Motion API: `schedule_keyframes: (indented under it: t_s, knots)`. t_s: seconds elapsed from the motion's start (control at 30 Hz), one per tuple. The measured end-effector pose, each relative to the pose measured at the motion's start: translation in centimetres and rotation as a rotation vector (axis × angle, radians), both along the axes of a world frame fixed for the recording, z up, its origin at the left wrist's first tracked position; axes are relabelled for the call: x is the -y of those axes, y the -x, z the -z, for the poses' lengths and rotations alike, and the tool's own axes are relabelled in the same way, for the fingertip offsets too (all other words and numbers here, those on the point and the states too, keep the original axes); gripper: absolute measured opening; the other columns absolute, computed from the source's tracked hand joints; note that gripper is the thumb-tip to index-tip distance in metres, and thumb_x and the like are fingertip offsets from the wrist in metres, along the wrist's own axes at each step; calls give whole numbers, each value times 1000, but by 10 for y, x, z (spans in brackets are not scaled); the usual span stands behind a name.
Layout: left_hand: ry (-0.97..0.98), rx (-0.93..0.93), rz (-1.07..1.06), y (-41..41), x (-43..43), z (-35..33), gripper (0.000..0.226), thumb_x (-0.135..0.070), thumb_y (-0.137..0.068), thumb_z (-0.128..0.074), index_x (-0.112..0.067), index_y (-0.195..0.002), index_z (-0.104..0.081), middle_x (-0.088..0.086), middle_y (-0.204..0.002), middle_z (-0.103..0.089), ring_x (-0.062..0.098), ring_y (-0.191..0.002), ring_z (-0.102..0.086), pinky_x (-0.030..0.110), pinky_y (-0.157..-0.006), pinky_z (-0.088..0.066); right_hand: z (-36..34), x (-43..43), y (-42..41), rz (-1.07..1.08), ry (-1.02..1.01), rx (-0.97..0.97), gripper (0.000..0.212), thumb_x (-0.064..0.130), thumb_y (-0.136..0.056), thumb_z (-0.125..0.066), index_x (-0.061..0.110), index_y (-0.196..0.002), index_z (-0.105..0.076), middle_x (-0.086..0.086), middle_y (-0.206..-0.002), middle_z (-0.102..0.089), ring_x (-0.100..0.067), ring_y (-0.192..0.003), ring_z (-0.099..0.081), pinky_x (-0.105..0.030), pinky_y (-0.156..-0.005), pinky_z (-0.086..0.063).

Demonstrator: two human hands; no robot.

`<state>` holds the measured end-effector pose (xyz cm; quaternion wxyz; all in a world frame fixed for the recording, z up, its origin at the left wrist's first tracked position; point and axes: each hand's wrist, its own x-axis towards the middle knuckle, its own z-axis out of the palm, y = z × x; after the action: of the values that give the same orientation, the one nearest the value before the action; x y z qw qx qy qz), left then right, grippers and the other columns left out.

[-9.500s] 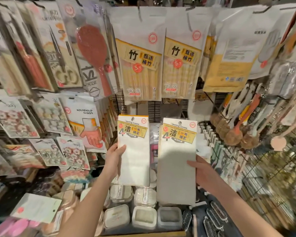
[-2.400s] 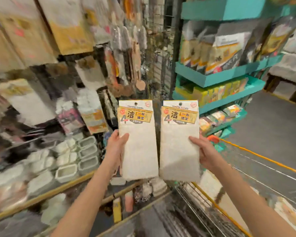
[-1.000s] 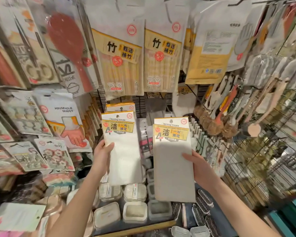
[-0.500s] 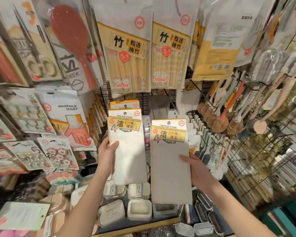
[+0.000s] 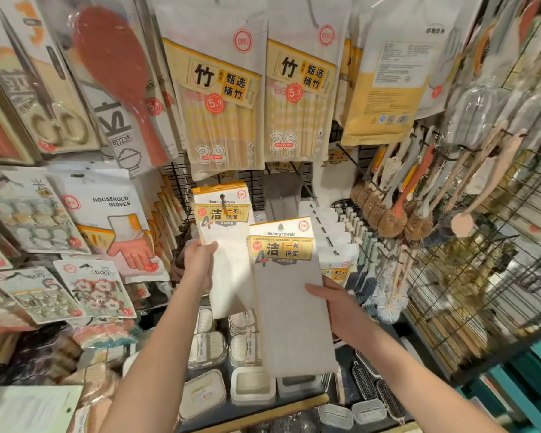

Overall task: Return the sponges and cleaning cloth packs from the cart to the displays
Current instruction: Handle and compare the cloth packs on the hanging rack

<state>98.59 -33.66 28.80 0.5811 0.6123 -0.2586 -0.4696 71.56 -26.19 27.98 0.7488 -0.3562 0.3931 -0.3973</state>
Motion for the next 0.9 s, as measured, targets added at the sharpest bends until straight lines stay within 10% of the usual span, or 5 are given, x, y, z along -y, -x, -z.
schedule_keyframes:
  t_s: [0.27,0.9]
  knots:
    - [12,12,-46,-26,-11,5,37,-15,-89,-58,-10,-124,-49,6,-117,-59,14,-100,-57,33,-87,-46,-5,24,-42,-32,-1,-60,38,8,-82,-65,11,-119,-61,-13,-111,-69,-29,-97,-67,-40,-79,-55]
    - [173,-110,-115,-58,-61,-15,15,-4,-96,-47,-13,-95,-58,7,-91,-68,17,-84,-66,26,-79,-52,14,71,-124,40,-61,-84,21,19,-89,-63,10,-108,-63,-11,-100,-66,-27,-90,-63,-41,-82,-52]
